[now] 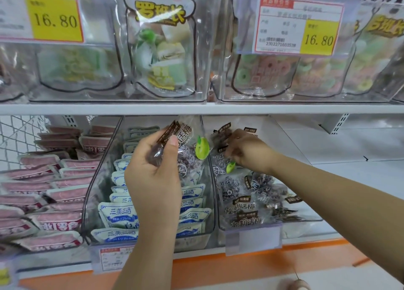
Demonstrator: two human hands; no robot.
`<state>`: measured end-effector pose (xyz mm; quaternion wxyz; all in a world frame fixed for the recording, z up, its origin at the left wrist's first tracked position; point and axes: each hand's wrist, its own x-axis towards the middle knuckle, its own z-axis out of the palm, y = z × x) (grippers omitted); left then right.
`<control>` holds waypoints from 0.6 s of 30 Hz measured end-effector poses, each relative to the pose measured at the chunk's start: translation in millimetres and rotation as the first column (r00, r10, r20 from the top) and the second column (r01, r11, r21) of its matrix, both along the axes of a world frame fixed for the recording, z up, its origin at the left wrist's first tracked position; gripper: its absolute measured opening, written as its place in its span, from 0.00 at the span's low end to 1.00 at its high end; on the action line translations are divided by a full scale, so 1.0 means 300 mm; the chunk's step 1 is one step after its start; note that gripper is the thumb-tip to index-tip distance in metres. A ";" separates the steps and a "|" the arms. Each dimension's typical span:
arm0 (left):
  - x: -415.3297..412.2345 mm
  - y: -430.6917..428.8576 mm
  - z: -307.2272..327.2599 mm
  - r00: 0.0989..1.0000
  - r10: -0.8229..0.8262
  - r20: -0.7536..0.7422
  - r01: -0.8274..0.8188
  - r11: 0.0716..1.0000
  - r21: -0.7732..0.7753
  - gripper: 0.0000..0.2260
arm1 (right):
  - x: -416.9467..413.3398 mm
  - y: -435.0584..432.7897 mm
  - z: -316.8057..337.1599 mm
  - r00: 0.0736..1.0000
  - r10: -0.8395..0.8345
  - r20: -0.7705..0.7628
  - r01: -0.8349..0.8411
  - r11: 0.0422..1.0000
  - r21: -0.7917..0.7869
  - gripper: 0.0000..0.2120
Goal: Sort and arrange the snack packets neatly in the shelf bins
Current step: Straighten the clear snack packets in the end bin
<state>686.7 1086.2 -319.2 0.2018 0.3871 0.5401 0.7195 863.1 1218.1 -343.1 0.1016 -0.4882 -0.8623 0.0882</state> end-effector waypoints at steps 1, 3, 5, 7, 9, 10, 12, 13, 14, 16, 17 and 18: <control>-0.002 0.000 0.001 1.000 -0.001 0.000 0.001 1.000 -0.002 0.08 | 0.009 -0.011 0.004 1.000 0.021 0.003 -0.021 1.000 0.006 0.07; -0.006 0.003 0.002 1.000 0.001 0.002 -0.001 1.000 -0.005 0.08 | 0.023 -0.031 0.020 0.997 0.061 0.051 -0.060 0.998 -0.005 0.06; -0.006 0.005 0.002 1.000 -0.001 0.004 0.001 1.000 -0.008 0.07 | 0.023 -0.045 0.041 0.976 0.114 0.188 -0.102 0.992 -0.069 0.11; -0.001 0.003 0.003 1.000 -0.008 0.001 0.008 1.000 -0.003 0.08 | 0.009 -0.049 0.058 0.934 0.152 0.324 -0.124 0.987 -0.106 0.19; 0.004 0.000 0.002 1.000 -0.008 -0.006 0.008 1.000 -0.004 0.08 | -0.001 -0.045 0.061 0.892 0.183 0.414 -0.139 0.981 -0.133 0.25; 0.005 0.000 0.001 1.000 -0.007 -0.004 0.006 1.000 -0.007 0.07 | -0.003 -0.040 0.057 0.871 0.195 0.450 -0.133 0.977 -0.167 0.28; 0.005 0.001 -0.001 1.000 -0.005 -0.001 0.005 1.000 -0.008 0.07 | -0.002 -0.034 0.049 0.835 0.209 0.509 -0.082 0.962 -0.260 0.36; 0.005 0.001 -0.001 1.000 -0.007 -0.002 0.007 1.000 -0.009 0.07 | 0.000 -0.033 0.046 0.824 0.209 0.527 -0.049 0.952 -0.301 0.40; 0.006 0.001 -0.002 1.000 -0.010 -0.002 0.010 1.000 -0.010 0.07 | 0.001 -0.034 0.045 0.820 0.208 0.534 -0.024 0.943 -0.331 0.43; 0.007 0.001 -0.003 1.000 -0.015 -0.006 0.015 1.000 -0.013 0.07 | -0.003 -0.038 0.040 0.824 0.199 0.531 0.002 0.935 -0.354 0.46; 0.009 0.000 -0.005 1.000 -0.019 -0.007 0.019 1.000 -0.014 0.07 | -0.005 -0.038 0.035 0.823 0.191 0.535 0.010 0.937 -0.350 0.47; 0.011 0.001 -0.006 1.000 -0.023 -0.005 0.023 1.000 -0.014 0.07 | -0.008 -0.038 0.029 0.817 0.184 0.546 0.019 0.939 -0.344 0.47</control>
